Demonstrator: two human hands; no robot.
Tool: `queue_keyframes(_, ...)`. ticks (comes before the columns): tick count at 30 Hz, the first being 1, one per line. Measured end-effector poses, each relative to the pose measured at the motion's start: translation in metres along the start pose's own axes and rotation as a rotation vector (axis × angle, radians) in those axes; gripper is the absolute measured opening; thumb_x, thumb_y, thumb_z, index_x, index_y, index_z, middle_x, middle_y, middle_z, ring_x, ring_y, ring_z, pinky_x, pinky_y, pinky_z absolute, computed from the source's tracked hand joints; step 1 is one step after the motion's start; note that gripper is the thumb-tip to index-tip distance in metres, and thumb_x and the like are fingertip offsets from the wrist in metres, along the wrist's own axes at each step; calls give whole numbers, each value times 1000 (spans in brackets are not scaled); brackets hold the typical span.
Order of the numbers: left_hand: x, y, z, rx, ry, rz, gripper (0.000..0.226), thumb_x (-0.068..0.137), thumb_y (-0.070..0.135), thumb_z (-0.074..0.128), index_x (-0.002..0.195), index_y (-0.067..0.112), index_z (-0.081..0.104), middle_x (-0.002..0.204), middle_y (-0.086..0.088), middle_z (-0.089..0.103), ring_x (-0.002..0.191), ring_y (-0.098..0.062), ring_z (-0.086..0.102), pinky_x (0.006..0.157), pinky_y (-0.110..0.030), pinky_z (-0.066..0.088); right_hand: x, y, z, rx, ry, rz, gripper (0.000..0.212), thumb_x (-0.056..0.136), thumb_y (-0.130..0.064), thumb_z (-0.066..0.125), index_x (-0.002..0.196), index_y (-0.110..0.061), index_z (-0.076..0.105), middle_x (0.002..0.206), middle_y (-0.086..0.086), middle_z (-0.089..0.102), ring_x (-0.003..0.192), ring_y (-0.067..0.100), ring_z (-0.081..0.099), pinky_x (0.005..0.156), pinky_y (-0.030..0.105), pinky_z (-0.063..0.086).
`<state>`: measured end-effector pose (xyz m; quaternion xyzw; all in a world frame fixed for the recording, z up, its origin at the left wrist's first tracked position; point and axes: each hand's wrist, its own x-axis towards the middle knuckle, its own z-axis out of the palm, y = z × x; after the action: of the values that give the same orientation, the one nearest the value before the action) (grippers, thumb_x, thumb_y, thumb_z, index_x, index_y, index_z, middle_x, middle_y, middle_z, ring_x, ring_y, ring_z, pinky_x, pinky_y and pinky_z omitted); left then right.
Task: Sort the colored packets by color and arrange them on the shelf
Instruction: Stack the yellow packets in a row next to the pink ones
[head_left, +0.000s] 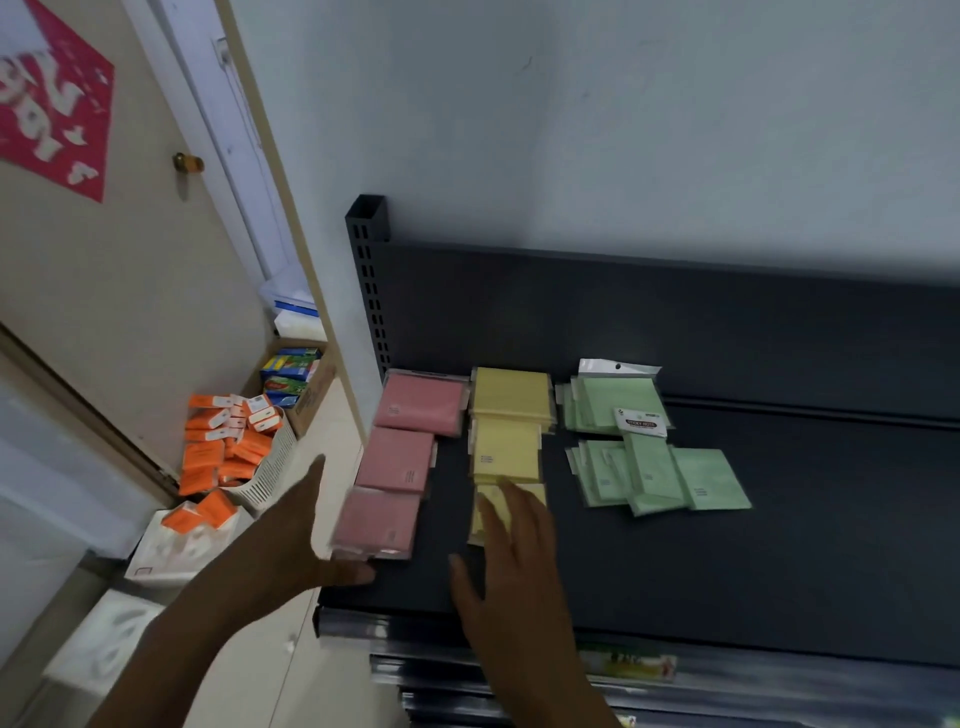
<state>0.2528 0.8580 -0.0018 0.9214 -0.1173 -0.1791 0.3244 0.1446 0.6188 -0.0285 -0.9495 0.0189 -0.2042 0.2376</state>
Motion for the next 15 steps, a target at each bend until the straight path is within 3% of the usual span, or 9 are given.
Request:
queue_keyframes(2, -1, -13, 4, 73, -94, -73, 140, 53, 69, 83, 161, 28, 4, 165, 5, 23, 148, -17, 31, 114, -33, 36, 1, -14, 8, -30, -11, -55, 63, 89, -29, 73, 142, -9, 47, 153, 11, 37, 141, 30, 31, 111, 44, 41)
queue_keyframes(4, 1, -17, 5, 99, -109, -60, 124, 62, 64, 80, 160, 26, 16, 161, 4, 35, 143, -16, 39, 108, -30, 40, 5, -24, 17, -58, -31, -69, 62, 87, -29, 76, 140, -7, 52, 150, 12, 42, 139, 29, 33, 111, 41, 40)
queue_keyframes(8, 4, -8, 3, 99, -97, 68, 81, 78, 52, 79, 147, 42, 38, 140, 12, 60, 117, -4, 60, 97, -25, 49, 8, -42, 28, 21, -78, -94, 58, 85, -25, 78, 134, -9, 52, 137, 6, 49, 127, 19, 43, 102, 25, 47)
queue_keyframes(11, 7, -5, 1, 184, -81, 109, 78, 81, 57, 75, 148, 41, 38, 135, 12, 63, 115, -5, 62, 97, -29, 52, 4, -48, 38, 45, -126, -91, 61, 79, -25, 83, 131, -11, 53, 134, 5, 50, 121, 17, 54, 93, 20, 51)
queue_keyframes(15, 11, -6, 4, 344, -49, 122, 85, 81, 62, 70, 152, 29, 34, 133, 8, 64, 114, -8, 62, 93, -25, 52, 2, -52, 50, 33, -163, -69, 59, 77, -27, 85, 128, -10, 61, 134, 9, 55, 119, 23, 61, 88, 25, 56)
